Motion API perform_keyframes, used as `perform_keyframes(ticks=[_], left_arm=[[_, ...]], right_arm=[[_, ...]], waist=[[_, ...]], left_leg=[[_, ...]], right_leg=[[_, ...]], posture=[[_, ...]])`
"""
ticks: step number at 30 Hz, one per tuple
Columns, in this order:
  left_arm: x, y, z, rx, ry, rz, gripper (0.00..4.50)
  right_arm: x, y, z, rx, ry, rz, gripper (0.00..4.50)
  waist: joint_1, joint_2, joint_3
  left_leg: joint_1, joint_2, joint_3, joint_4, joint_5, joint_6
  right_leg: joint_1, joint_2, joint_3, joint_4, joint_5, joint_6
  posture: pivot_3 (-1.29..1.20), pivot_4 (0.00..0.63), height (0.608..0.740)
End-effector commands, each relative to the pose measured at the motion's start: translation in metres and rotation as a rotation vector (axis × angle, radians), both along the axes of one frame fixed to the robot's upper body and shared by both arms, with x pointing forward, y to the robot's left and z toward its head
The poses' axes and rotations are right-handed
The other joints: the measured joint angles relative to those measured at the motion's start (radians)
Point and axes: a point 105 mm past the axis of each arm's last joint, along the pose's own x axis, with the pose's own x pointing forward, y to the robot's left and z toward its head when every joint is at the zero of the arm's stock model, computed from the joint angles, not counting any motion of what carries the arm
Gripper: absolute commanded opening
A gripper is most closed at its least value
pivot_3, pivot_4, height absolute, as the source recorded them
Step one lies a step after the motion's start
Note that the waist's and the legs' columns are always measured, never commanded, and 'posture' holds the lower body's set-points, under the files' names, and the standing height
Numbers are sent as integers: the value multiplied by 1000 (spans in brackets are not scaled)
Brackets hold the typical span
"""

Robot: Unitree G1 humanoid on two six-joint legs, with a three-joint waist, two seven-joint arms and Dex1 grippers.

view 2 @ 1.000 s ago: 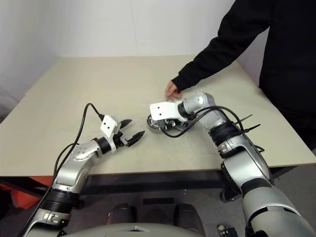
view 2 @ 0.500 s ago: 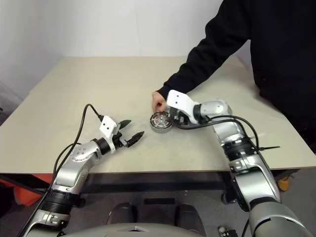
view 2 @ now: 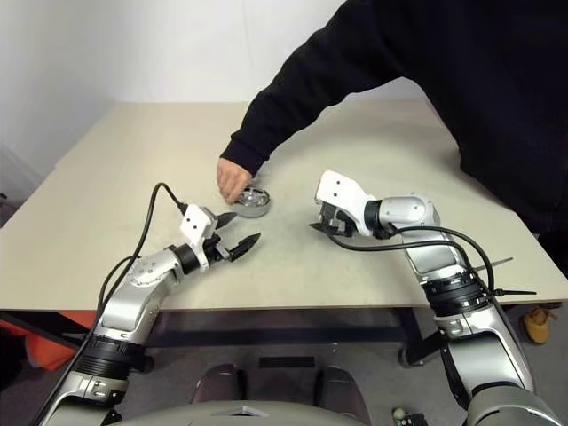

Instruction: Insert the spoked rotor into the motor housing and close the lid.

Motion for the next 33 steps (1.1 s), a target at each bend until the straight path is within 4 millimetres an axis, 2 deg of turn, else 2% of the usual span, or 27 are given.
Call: perform_keyframes(ticks=[1,7,18,26,30,33], left_arm=[[4,4,13,-7,-53,18,4356],[5,8,15,-10,-66,48,4356],[19,24,32,45,-163,124,4356],[37,26,39,287,-290,32,4356],[39,24,32,402,-310,-60,4356],[37,22,19,554,-314,-189,4356]], right_arm=[[-1,5,9,-3,-46,21,2692],[-1,8,4,-16,-33,36,2692],[-5,13,-8,-26,0,45,2692],[-7,18,-9,-35,-11,67,2692],[-4,19,-10,-51,-31,58,2692],[-3,20,-11,-51,-37,56,2692]], waist=[[0,0,0],[0,0,0],[0,0,0],[1,0,0],[1,0,0],[2,0,0]], left_leg=[[0,0,0,0,0,0],[0,0,0,-2,0,0],[0,0,0,-2,0,0],[0,0,0,-2,0,0],[0,0,0,-2,0,0],[0,0,0,-3,0,0]], right_leg=[[0,0,0,0,0,0],[0,0,0,0,0,0],[0,0,0,0,0,0],[0,0,0,-1,0,0],[0,0,0,0,0,0],[0,0,0,0,0,0]], posture=[[0,0,740],[0,0,740],[0,0,740],[0,0,740],[0,0,740],[0,0,740]])
